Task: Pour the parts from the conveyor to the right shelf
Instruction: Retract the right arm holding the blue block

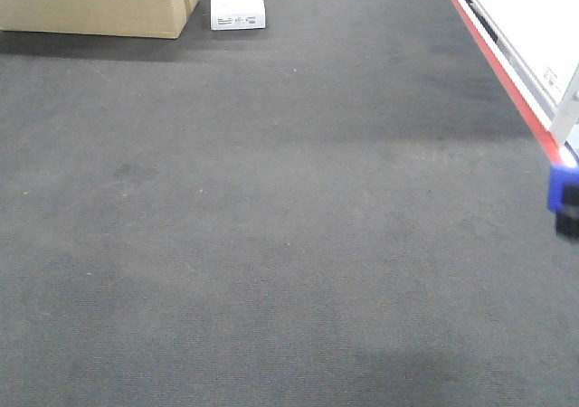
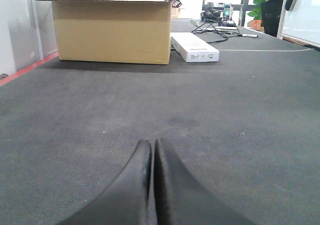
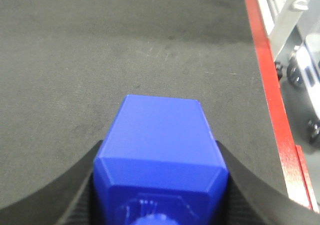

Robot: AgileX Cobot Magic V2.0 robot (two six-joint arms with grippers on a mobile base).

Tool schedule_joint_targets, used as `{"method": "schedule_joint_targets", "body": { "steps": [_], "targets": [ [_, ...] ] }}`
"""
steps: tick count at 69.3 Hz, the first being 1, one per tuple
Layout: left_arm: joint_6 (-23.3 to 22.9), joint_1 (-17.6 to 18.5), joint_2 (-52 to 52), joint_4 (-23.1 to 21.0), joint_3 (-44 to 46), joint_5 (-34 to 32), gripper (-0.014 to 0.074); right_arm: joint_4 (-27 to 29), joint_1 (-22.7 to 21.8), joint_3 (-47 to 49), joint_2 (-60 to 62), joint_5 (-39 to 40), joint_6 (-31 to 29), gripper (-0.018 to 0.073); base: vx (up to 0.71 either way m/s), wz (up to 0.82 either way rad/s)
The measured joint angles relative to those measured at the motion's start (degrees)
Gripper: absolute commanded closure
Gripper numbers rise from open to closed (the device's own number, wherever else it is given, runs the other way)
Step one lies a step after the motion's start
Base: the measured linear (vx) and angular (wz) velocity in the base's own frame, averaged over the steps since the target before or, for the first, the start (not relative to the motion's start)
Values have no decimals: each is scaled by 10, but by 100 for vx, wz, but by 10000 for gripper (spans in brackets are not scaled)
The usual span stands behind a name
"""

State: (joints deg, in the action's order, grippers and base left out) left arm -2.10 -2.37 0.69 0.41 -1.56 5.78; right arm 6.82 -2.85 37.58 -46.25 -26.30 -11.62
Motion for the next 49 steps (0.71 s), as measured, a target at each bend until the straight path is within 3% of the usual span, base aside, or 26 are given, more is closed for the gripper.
{"method": "schedule_joint_targets", "body": {
  "steps": [21, 49],
  "targets": [
    [0, 0, 0, 0, 0, 0, 603, 0, 0, -143, 226, 23, 0, 564, 0, 0],
    [0, 0, 0, 0, 0, 0, 603, 0, 0, -185, 370, -32, -2, 564, 0, 0]
  ]
}}
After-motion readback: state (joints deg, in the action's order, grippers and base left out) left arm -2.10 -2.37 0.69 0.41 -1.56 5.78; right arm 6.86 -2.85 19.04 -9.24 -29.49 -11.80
